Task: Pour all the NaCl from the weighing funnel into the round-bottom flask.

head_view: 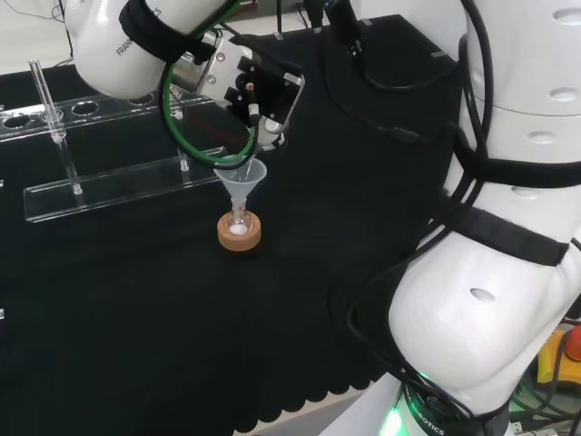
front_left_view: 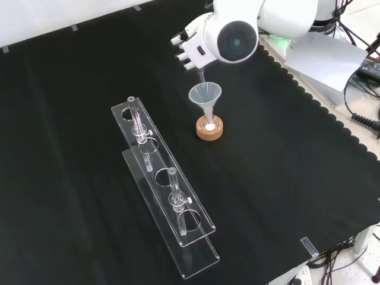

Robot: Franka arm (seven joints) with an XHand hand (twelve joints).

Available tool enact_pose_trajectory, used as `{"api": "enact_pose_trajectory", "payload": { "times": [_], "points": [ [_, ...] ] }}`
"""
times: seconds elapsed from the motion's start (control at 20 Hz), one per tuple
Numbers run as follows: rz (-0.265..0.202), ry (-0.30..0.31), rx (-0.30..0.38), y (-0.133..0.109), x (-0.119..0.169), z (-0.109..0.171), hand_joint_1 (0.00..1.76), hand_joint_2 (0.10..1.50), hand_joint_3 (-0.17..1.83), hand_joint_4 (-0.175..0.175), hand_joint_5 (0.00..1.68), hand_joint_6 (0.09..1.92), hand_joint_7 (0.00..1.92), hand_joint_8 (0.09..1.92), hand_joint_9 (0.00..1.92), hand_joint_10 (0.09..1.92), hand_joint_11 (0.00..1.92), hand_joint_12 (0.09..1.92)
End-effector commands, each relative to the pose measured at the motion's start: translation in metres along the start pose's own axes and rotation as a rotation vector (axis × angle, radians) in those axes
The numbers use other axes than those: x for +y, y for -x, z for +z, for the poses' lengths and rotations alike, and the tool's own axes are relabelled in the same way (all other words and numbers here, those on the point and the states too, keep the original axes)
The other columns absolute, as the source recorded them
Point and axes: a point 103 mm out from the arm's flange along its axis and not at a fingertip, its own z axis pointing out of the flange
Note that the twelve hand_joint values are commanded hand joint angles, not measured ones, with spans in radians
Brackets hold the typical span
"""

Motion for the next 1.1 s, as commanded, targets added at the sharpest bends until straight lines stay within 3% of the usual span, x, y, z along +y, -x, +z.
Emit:
{"api": "enact_pose_trajectory", "payload": {
  "times": [0.05, 0.55, 1.1],
  "points": [
    [-0.01, 0.009, 0.077, 0.012, 0.007, 0.011, 1.12, 0.65, 0.71, 0.175, 1.24, 0.77, 0.92, 0.55, 1.3, 0.11, 1.03, 0.92],
    [-0.04, 0.016, 0.254, 0.026, 0.024, 0.03, 1.11, 0.65, 0.71, 0.175, 1.23, 0.77, 0.92, 0.55, 1.3, 0.11, 1.04, 0.92],
    [-0.057, -0.012, 0.352, 0.031, 0.037, 0.045, 1.11, 0.65, 0.71, 0.175, 1.23, 0.78, 0.92, 0.55, 1.3, 0.11, 1.04, 0.92]
  ]
}}
